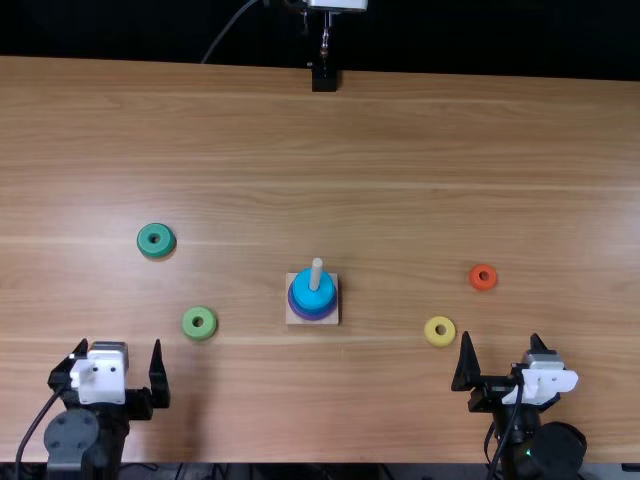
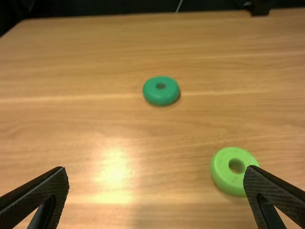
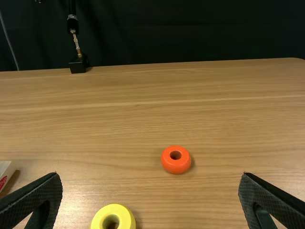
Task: Build the Hanoi tower: stack the rings onto the peg from bottom to top in this color order: purple, dark blue, light blue, dark green, light green, yellow, orange.
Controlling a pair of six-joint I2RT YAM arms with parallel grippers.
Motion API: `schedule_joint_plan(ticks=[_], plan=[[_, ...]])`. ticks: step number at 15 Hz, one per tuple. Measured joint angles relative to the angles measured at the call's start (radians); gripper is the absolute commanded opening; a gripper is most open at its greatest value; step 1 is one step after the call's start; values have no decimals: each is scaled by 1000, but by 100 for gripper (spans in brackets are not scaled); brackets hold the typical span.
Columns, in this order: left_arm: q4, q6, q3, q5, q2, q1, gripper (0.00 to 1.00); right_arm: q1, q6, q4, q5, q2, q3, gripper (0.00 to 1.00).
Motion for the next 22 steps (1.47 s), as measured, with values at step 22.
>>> schedule_joint_plan(ticks=[22], plan=[[-403,3,1080,78,1450,77,100,0,0,-2,0,0,0,100]])
